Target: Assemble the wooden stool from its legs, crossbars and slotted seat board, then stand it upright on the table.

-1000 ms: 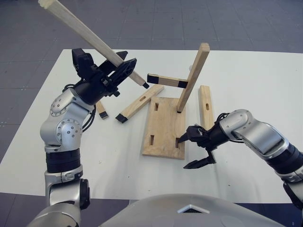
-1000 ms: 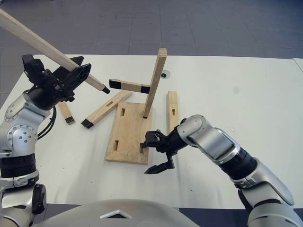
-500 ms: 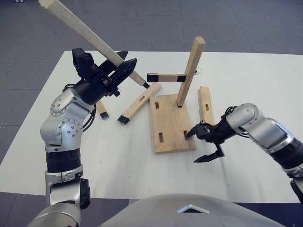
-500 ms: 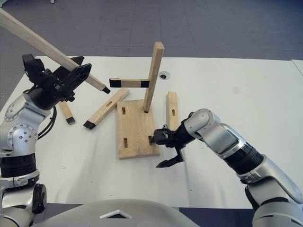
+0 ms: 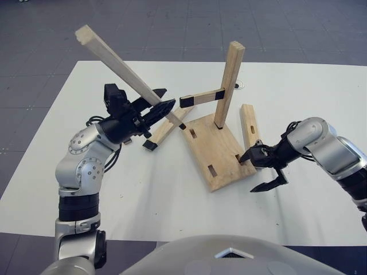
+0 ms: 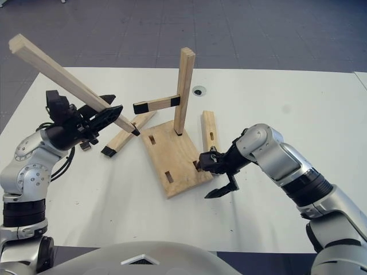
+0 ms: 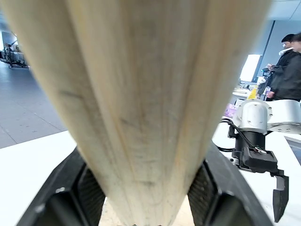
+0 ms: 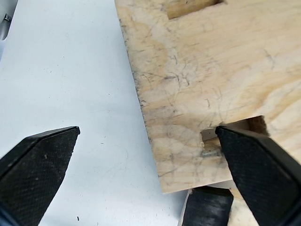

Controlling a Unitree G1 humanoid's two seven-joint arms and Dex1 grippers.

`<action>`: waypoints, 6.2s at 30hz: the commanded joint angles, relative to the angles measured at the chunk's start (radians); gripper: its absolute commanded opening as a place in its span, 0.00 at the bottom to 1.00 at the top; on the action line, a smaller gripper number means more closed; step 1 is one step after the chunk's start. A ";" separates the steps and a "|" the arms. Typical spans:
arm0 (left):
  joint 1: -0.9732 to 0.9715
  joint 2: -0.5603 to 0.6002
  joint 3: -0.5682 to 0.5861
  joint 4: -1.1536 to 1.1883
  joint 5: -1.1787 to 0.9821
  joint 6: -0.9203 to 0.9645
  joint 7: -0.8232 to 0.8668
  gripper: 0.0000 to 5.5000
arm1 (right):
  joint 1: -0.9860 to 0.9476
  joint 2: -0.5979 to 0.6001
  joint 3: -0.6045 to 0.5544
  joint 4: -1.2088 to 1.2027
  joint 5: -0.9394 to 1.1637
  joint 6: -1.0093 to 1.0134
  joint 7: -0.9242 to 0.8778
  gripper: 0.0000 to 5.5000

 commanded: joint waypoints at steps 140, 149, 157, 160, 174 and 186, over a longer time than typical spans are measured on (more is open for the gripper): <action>-0.116 0.001 -0.228 0.632 0.333 -0.184 -0.307 0.37 | -0.105 0.137 -0.149 -0.085 0.151 0.243 -0.154 0.97; -0.281 0.026 -0.222 0.626 0.307 -0.144 -0.317 0.37 | -0.079 0.148 -0.162 -0.108 0.165 0.264 -0.192 0.97; -0.255 0.023 -0.217 0.557 0.303 -0.122 -0.316 0.37 | -0.074 0.150 -0.165 -0.110 0.170 0.265 -0.204 0.97; -0.214 0.030 -0.248 0.522 0.322 -0.121 -0.335 0.37 | -0.077 0.153 -0.167 -0.108 0.171 0.269 -0.208 0.97; -0.153 0.095 -0.344 0.597 0.422 -0.168 -0.402 0.37 | -0.093 0.188 -0.195 -0.104 0.196 0.295 -0.253 0.97; -0.134 0.129 -0.447 0.664 0.472 -0.224 -0.414 0.37 | -0.313 0.752 -0.766 -0.220 0.548 0.858 -0.859 0.97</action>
